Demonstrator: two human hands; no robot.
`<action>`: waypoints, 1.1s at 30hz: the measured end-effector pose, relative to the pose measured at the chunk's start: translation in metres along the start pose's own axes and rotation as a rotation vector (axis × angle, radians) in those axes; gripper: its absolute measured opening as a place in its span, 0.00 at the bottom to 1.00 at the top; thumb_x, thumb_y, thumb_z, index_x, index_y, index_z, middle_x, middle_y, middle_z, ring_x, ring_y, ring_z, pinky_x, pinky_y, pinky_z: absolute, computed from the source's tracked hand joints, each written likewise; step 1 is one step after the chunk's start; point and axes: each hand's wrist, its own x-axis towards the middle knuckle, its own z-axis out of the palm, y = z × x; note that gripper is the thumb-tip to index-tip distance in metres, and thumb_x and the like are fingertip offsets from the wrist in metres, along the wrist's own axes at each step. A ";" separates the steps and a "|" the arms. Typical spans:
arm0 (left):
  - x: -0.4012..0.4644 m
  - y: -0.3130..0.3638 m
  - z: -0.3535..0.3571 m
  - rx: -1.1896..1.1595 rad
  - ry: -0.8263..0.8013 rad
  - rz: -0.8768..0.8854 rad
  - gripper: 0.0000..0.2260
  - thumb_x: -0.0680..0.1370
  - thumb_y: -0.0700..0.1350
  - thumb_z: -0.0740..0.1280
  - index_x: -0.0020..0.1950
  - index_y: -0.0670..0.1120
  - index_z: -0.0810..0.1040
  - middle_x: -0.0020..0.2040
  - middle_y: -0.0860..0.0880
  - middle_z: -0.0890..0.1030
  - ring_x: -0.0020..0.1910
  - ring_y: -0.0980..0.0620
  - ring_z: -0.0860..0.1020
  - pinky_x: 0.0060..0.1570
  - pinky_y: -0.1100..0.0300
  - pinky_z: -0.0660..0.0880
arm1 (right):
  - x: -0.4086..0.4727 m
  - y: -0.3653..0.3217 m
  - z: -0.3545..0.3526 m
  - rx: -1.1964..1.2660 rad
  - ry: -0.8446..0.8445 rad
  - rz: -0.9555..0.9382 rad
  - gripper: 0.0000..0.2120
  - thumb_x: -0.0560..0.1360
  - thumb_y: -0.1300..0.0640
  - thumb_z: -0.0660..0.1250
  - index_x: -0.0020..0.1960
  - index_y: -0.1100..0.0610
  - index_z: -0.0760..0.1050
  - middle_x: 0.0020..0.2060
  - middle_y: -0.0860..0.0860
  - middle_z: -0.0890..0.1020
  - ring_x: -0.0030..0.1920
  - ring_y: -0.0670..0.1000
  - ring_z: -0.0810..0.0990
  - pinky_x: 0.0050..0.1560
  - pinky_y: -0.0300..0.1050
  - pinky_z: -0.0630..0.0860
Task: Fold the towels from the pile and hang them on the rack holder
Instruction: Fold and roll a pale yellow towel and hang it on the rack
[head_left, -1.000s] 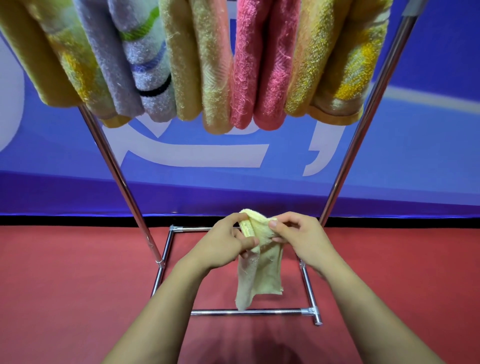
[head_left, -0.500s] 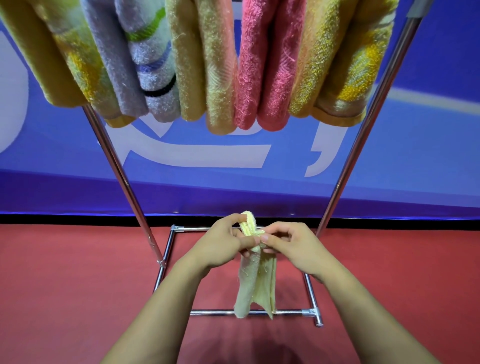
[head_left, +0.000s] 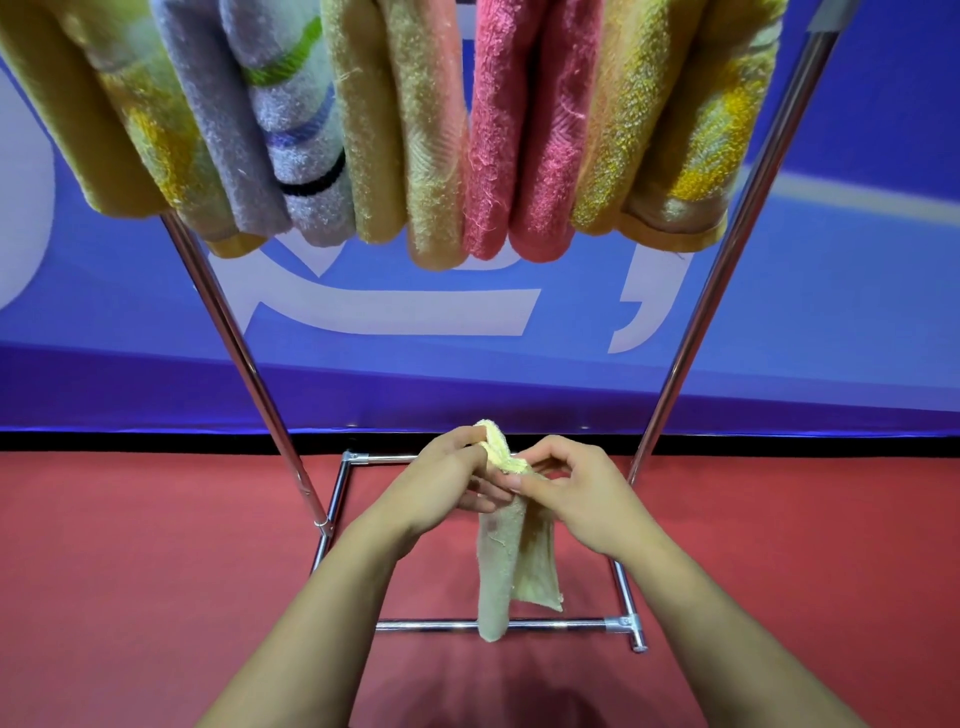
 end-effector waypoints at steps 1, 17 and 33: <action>0.001 -0.003 -0.001 0.098 0.034 0.025 0.18 0.79 0.36 0.58 0.69 0.47 0.72 0.47 0.43 0.87 0.44 0.50 0.86 0.46 0.55 0.81 | 0.000 0.000 -0.001 0.008 -0.001 -0.003 0.05 0.74 0.57 0.77 0.48 0.52 0.83 0.44 0.48 0.87 0.43 0.44 0.84 0.45 0.38 0.75; 0.001 -0.009 -0.001 0.120 0.169 0.450 0.18 0.73 0.50 0.78 0.56 0.56 0.73 0.44 0.53 0.80 0.44 0.55 0.80 0.49 0.56 0.78 | 0.001 -0.015 -0.006 0.423 0.229 -0.042 0.04 0.79 0.64 0.69 0.54 0.59 0.80 0.49 0.61 0.85 0.51 0.57 0.86 0.47 0.41 0.83; -0.013 0.014 0.022 -0.074 0.150 0.479 0.08 0.79 0.43 0.73 0.55 0.53 0.86 0.50 0.54 0.88 0.52 0.58 0.85 0.50 0.65 0.78 | -0.003 -0.017 -0.011 0.280 0.085 -0.188 0.30 0.73 0.57 0.76 0.72 0.44 0.73 0.66 0.44 0.80 0.60 0.45 0.81 0.64 0.49 0.76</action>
